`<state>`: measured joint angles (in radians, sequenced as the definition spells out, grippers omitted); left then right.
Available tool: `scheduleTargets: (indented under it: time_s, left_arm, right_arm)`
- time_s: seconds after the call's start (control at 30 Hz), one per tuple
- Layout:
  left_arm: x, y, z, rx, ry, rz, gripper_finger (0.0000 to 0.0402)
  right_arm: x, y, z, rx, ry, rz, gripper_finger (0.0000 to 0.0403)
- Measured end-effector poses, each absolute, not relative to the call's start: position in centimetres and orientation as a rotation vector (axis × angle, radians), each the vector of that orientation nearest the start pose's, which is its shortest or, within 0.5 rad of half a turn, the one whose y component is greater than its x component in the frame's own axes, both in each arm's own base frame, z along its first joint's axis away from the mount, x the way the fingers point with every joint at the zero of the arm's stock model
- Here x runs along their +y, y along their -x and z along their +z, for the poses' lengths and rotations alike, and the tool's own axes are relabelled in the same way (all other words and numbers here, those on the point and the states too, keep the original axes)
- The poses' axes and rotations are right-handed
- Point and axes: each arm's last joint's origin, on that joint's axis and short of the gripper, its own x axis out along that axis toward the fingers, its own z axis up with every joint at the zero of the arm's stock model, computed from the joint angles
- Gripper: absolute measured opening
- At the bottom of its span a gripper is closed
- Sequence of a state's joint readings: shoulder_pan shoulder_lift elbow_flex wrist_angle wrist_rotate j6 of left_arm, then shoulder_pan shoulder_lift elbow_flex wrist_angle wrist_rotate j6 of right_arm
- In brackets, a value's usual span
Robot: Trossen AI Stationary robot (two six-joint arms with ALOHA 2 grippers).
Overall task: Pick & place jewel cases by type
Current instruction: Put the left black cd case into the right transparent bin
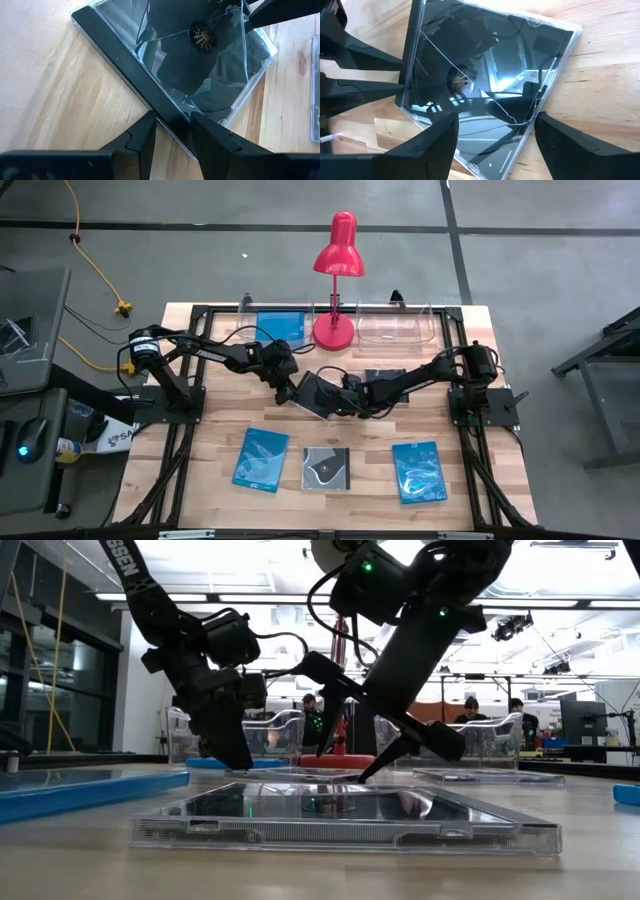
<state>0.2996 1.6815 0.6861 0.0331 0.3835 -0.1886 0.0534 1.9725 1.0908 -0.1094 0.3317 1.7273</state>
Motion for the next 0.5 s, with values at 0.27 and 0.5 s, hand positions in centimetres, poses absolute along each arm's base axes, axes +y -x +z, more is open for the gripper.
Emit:
scheduleTargets:
  time_s: [0.27, 0.5]
  left_arm:
    - [7.5, -27.7, 11.5, 0.926, 0.447, 0.002, 0.0120]
    - [7.5, -27.6, 11.4, 0.943, 0.395, 0.001, 0.0120]
  right_arm:
    - [1.4, -37.7, 12.5, 0.464, -1.334, -0.965, 0.0252]
    - [2.0, -37.7, 12.8, 0.456, -1.305, -0.945, 0.0252]
